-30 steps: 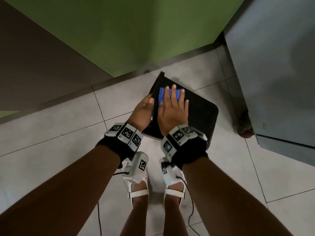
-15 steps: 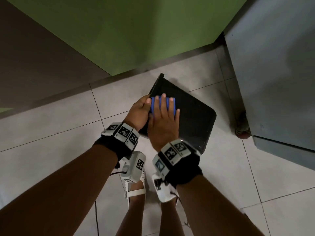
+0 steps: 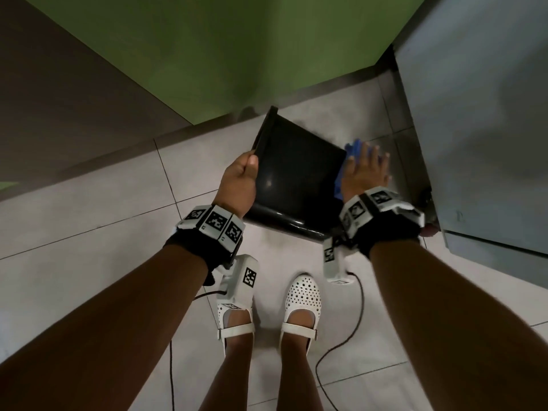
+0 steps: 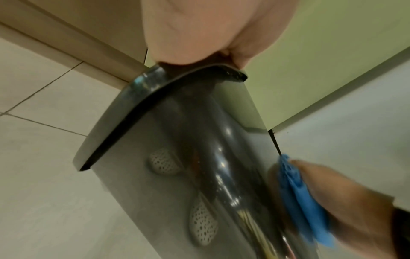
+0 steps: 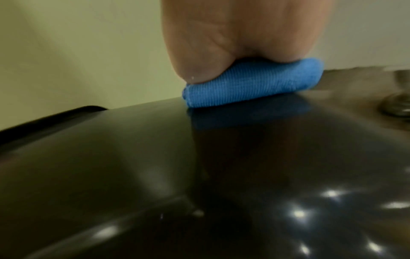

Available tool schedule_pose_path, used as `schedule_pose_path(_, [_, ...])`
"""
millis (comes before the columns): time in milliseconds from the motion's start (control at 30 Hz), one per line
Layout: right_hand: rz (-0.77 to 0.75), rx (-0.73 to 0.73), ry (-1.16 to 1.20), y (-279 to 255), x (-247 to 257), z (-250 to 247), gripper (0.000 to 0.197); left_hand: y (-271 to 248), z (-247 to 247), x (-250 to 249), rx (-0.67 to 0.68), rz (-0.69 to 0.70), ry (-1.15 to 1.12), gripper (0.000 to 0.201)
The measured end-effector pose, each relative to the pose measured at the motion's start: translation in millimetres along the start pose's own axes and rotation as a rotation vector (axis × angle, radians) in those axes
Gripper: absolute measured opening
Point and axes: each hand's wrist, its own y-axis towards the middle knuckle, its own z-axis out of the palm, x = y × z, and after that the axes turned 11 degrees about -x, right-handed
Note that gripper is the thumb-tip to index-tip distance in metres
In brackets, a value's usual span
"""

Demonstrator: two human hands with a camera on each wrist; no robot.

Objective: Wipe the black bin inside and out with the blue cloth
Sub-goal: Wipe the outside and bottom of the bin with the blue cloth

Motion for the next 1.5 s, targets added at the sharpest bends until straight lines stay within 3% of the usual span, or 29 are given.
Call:
schedule_pose_path(100, [0.162,-0.001,0.061,1.1,-28.6,1.7,0.051,-1.5,-1.0,-1.8,-0.026,-0.006,-0.007,0.036])
schedule_pose_path(200, [0.192,-0.108,0.167,-31.3,-29.1,11.0,0.051,-3.5,-1.5,1.9,-0.038,0.016,-0.002,0.036])
schedule_pose_path(367, [0.002,-0.200,0.030,-91.4,-6.8,32.2,0.065,-2.3,0.4,1.9,-0.023,0.015,-0.009,0.034])
schedule_pose_path(433, [-0.095,-0.189,0.013,-113.1,13.4,38.2,0.068,-3.1,4.6,0.2,-0.016,0.005,-0.005,0.035])
schedule_pose_path(533, [-0.241,-0.078,0.011,-132.3,40.4,42.4,0.057,-5.0,6.5,-0.1,0.015,-0.030,0.002,0.038])
schedule_pose_path(667, [-0.311,-0.091,-0.014,-103.8,31.1,36.2,0.055,-4.7,0.5,0.4,0.047,-0.003,0.022,0.039])
schedule_pose_path(833, [-0.023,-0.099,0.067,-51.8,-7.5,19.7,0.053,-9.8,1.1,5.1,0.002,0.008,-0.025,0.035])
schedule_pose_path(967, [0.159,-0.162,0.129,-46.3,-7.5,15.9,0.053,-14.4,4.2,7.3,-0.028,-0.024,-0.071,0.035])
schedule_pose_path(1067, [-0.057,-0.190,-0.012,-64.7,17.5,22.0,0.055,-14.4,5.5,8.1,-0.024,-0.069,-0.100,0.036])
schedule_pose_path(1167, [-0.302,-0.120,-0.045,-88.8,52.2,30.5,0.057,-15.7,9.5,10.3,-0.008,-0.093,-0.149,0.036])
schedule_pose_path(1267, [-0.414,-0.092,-0.047,-90.0,70.9,32.6,0.054,-16.0,7.6,13.8,0.014,-0.114,-0.208,0.036])
schedule_pose_path(1400, [-0.408,-0.050,-0.076,-55.7,61.8,21.0,0.052,-18.5,3.4,13.3,0.021,-0.096,-0.139,0.039])
schedule_pose_path(1500, [-0.185,-0.059,-0.007,-29.0,35.0,12.2,0.052,-20.4,-1.6,17.6,0.045,-0.081,-0.088,0.038])
